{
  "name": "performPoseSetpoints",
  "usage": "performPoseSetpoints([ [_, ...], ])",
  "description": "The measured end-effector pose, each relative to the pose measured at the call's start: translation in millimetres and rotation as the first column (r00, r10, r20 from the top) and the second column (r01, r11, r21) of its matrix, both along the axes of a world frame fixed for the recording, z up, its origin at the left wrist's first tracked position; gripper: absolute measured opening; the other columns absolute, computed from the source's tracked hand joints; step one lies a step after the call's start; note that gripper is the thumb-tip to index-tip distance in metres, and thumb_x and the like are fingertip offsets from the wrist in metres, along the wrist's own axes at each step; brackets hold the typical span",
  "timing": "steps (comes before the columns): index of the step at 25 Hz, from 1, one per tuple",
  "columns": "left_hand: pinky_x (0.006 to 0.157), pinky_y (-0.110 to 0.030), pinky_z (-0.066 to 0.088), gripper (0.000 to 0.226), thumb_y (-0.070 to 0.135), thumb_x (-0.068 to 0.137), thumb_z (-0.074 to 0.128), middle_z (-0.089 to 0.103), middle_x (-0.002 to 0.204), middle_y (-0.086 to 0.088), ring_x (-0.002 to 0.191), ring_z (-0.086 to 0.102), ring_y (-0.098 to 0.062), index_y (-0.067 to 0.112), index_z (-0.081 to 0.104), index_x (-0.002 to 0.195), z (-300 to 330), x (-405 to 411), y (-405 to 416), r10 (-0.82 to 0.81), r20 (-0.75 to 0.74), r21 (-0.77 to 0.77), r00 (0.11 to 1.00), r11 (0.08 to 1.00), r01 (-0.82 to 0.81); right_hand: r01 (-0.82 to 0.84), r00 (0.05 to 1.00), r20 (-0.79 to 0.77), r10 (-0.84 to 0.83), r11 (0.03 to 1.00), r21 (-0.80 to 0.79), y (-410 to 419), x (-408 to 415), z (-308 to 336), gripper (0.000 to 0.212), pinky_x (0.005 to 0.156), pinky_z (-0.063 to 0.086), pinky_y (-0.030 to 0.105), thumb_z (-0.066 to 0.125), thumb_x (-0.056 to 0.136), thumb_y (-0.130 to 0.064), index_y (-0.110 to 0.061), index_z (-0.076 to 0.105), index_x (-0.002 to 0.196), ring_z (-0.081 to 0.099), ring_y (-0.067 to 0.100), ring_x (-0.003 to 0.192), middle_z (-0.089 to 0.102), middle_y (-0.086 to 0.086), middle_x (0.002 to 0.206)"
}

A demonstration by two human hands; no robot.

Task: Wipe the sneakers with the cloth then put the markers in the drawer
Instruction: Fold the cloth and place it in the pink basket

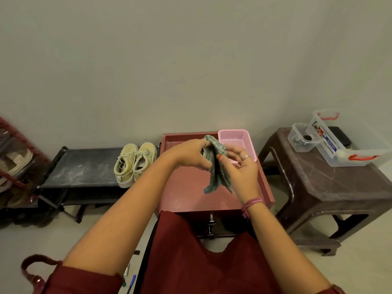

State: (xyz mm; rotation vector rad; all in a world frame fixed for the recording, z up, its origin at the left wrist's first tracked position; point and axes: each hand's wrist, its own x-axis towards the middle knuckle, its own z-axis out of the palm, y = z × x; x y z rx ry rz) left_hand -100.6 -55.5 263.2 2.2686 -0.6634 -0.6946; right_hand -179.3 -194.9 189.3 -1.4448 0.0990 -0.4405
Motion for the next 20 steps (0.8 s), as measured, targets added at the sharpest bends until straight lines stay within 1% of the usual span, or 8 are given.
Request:
performPoseSetpoints([
  [4, 0.085, -0.039, 0.057, 0.045, 0.000, 0.071, 0.074, 0.066, 0.108, -0.018, 0.087, 0.064, -0.018, 0.003, 0.057, 0.112, -1.1, 5.1, -1.3, 0.016, -0.104, -0.083, 0.994, 0.996, -0.025, 0.022, 0.999, 0.040, -0.018, 0.995, -0.096, 14.0, -3.2, -4.9, 0.031, 0.088, 0.055, 0.032, 0.066, 0.084, 0.000, -0.025, 0.065, 0.101, 0.067, 0.010, 0.099, 0.070, -0.003, 0.104],
  [7, 0.087, -0.032, 0.056, 0.039, 0.005, 0.080, 0.068, 0.064, 0.112, -0.018, 0.096, 0.066, -0.019, -0.003, 0.052, 0.115, 3.7, 7.9, 1.5, -0.007, -0.329, -0.211, 0.944, 0.975, -0.066, -0.079, 0.994, 0.055, 0.091, 0.980, -0.181, 9.8, -5.0, -6.5, 0.033, 0.085, 0.055, 0.027, 0.061, 0.087, 0.001, -0.026, 0.062, 0.105, 0.066, 0.009, 0.101, 0.069, -0.002, 0.106],
  [9, 0.089, -0.033, 0.055, 0.035, 0.018, 0.086, 0.067, 0.066, 0.113, -0.013, 0.100, 0.066, -0.019, 0.004, 0.056, 0.117, 3.3, 10.4, 1.8, 0.007, -0.364, -0.257, 0.931, 0.960, -0.108, -0.222, 0.971, 0.043, 0.235, 0.953, -0.206, -0.2, -4.0, -3.2, 0.033, 0.088, 0.053, 0.025, 0.057, 0.089, 0.005, -0.021, 0.059, 0.109, 0.065, 0.009, 0.105, 0.068, -0.001, 0.108],
  [12, 0.088, -0.035, 0.052, 0.026, 0.012, 0.092, 0.060, 0.068, 0.108, -0.009, 0.095, 0.063, -0.018, 0.017, 0.062, 0.117, 4.2, 11.8, 1.8, 0.000, -0.339, -0.310, 0.941, 0.944, -0.112, -0.255, 0.962, 0.102, 0.252, 0.967, 0.015, -31.9, 8.2, 6.9, 0.027, 0.086, 0.054, 0.027, 0.063, 0.084, 0.005, -0.013, 0.060, 0.102, 0.066, 0.014, 0.102, 0.071, 0.003, 0.102],
  [14, 0.086, -0.033, 0.053, 0.032, 0.000, 0.090, 0.055, 0.065, 0.102, -0.006, 0.092, 0.061, -0.017, 0.024, 0.063, 0.110, 8.1, 15.2, 1.0, -0.038, -0.356, -0.345, 0.934, 0.934, -0.093, -0.228, 0.969, 0.119, 0.218, 0.971, 0.077, -62.7, 23.4, 5.6, 0.036, 0.093, 0.048, 0.025, 0.077, 0.075, -0.012, -0.022, 0.061, 0.106, 0.060, 0.015, 0.112, 0.067, 0.003, 0.113],
  [15, 0.082, -0.031, 0.053, 0.035, 0.000, 0.087, 0.054, 0.064, 0.098, -0.005, 0.089, 0.059, -0.016, 0.027, 0.064, 0.106, 11.1, 16.3, -0.5, -0.057, -0.364, -0.356, 0.930, 0.931, -0.083, -0.282, 0.958, 0.067, 0.279, 0.959, 0.039, -74.6, 30.0, 3.8, 0.050, 0.098, 0.045, 0.026, 0.082, 0.070, -0.019, -0.026, 0.059, 0.114, 0.055, 0.015, 0.120, 0.062, 0.003, 0.122],
  [17, 0.073, -0.025, 0.052, 0.037, 0.000, 0.083, 0.051, 0.061, 0.089, -0.001, 0.080, 0.057, -0.012, 0.028, 0.065, 0.102, 16.4, 19.8, -6.5, -0.057, -0.382, -0.363, 0.923, 0.927, -0.093, -0.473, 0.864, -0.193, 0.465, 0.881, 0.003, -84.3, 38.9, -0.8, 0.074, 0.098, 0.046, 0.031, 0.085, 0.062, -0.026, -0.023, 0.052, 0.128, 0.054, 0.019, 0.122, 0.060, 0.004, 0.129],
  [20, 0.071, -0.025, 0.052, 0.044, -0.007, 0.087, 0.043, 0.060, 0.078, 0.005, 0.073, 0.056, -0.008, 0.028, 0.063, 0.104, 17.3, 33.0, -19.9, 0.003, -0.413, -0.358, 0.911, 0.919, -0.165, -0.586, 0.705, -0.410, 0.579, 0.801, 0.124, -87.2, 43.3, -8.9, 0.077, 0.080, 0.055, 0.028, 0.093, 0.044, -0.039, -0.011, 0.063, 0.110, 0.068, 0.020, 0.096, 0.072, 0.006, 0.104],
])
